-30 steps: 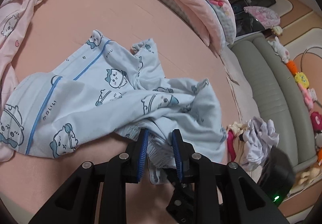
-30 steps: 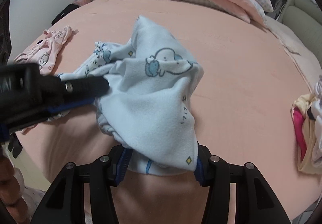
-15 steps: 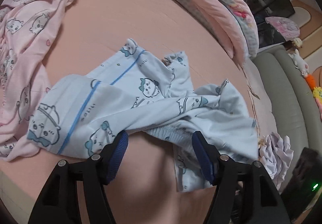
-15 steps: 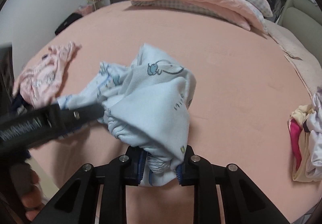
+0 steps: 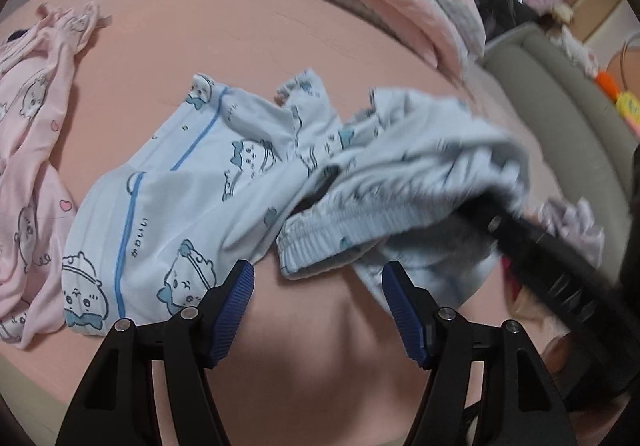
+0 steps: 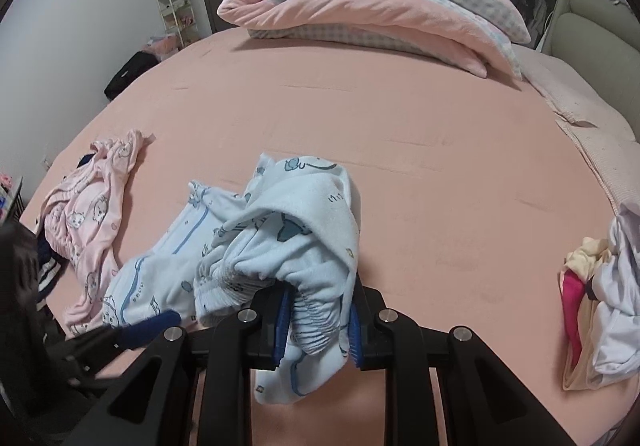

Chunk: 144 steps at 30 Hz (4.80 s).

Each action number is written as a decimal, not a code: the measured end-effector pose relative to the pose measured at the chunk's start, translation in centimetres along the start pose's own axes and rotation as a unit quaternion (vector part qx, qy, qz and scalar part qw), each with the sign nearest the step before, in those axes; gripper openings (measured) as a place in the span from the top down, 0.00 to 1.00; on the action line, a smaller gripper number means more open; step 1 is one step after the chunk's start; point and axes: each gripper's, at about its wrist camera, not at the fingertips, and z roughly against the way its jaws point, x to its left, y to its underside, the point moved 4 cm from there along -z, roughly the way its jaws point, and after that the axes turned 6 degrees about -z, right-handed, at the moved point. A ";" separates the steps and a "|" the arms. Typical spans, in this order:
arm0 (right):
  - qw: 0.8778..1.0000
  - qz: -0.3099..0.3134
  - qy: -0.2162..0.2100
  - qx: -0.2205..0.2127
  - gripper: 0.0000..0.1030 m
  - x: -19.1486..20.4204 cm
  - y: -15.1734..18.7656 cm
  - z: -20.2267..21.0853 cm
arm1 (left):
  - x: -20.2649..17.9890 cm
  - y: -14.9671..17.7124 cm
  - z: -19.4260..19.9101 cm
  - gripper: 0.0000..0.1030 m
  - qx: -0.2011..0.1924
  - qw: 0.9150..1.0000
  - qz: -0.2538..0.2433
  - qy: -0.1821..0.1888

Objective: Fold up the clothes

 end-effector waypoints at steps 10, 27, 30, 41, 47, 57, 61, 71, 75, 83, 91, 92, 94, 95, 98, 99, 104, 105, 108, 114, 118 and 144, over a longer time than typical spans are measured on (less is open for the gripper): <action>1.000 -0.012 0.004 -0.006 0.78 -0.6 -0.8 0.7 | 2.9 -0.5 -0.9 0.37 0.002 0.998 0.053 -0.038; 1.000 -0.003 0.002 0.024 0.76 -0.7 0.3 0.9 | 4.0 -1.6 2.3 0.71 -0.093 0.992 0.083 -0.022; 0.999 -0.008 0.001 0.038 0.72 -1.1 1.1 0.6 | 4.2 -1.7 2.4 0.75 -0.095 0.991 0.092 -0.011; 0.997 0.019 0.018 0.068 0.55 -2.1 4.8 0.2 | 3.5 -3.2 2.1 0.82 -0.112 0.991 0.071 -0.001; 0.996 -0.016 0.035 0.083 0.55 -3.6 6.4 -0.6 | 4.7 -3.2 2.2 0.82 -0.113 0.988 0.102 0.013; 0.997 -0.011 0.037 0.059 0.54 -2.4 6.8 -0.2 | 4.4 -3.3 2.4 0.82 -0.115 0.988 0.097 0.018; 0.996 -0.039 0.060 0.057 0.55 -2.2 7.3 -0.4 | 4.8 -3.3 2.5 0.82 -0.116 0.987 0.108 0.025; 0.995 -0.088 -0.010 0.045 0.55 -1.5 7.8 0.9 | 4.6 -3.3 2.4 0.82 -0.113 0.987 0.107 0.029; 0.993 -0.099 -0.029 0.051 0.55 -1.3 8.0 0.4 | 4.6 -3.3 2.4 0.82 -0.111 0.987 0.109 0.029; 0.986 -0.161 -0.007 0.047 0.55 -3.1 6.4 -2.3 | 5.0 -3.4 2.4 0.82 -0.110 0.986 0.120 0.030; 0.988 -0.146 0.040 0.041 0.86 -2.2 5.2 -4.0 | 5.2 -3.6 2.0 0.82 -0.099 0.989 0.113 0.011; 0.988 -0.143 0.040 0.042 0.86 -2.1 5.2 -3.9 | 5.3 -3.6 1.8 0.81 -0.094 0.989 0.117 0.011; 0.989 -0.140 0.041 0.032 0.88 -2.4 5.5 -3.1 | 5.7 -3.5 1.4 0.81 -0.084 0.987 0.134 0.024; 0.989 -0.138 0.041 0.027 0.89 -2.5 5.5 -2.6 | 5.9 -3.5 1.2 0.80 -0.078 0.986 0.142 0.032; 0.989 -0.137 0.045 0.016 0.92 -2.8 5.3 -1.4 | 6.7 -3.2 0.7 0.60 -0.061 0.983 0.169 0.038; 0.989 -0.137 0.046 0.014 0.92 -2.9 5.1 -1.1 | 6.9 -3.1 0.5 0.53 -0.056 0.982 0.178 0.041; 0.989 -0.139 0.046 0.001 0.92 -3.4 4.3 0.5 | 6.3 -3.0 0.0 0.53 -0.043 0.980 0.183 0.066; 0.989 -0.140 0.044 -0.002 0.93 -3.5 4.1 0.7 | 6.0 -3.1 -0.2 0.53 -0.038 0.982 0.175 0.066; 0.990 -0.135 0.042 -0.009 0.92 -3.8 4.0 1.8 | 4.6 -3.3 -1.0 0.52 -0.023 0.988 0.140 0.057; 0.994 -0.104 0.033 -0.012 0.93 -2.1 1.4 0.3 | 2.7 -4.1 -2.4 0.52 -0.017 0.996 0.077 0.033; 0.996 -0.077 0.041 -0.007 0.93 -1.6 1.4 0.3 | 3.7 -4.6 -2.8 0.53 -0.021 0.993 0.107 0.055; 0.985 -0.150 0.004 0.082 0.92 -3.6 5.3 -2.0 | 4.5 -6.8 3.0 0.89 -0.165 0.982 0.081 0.035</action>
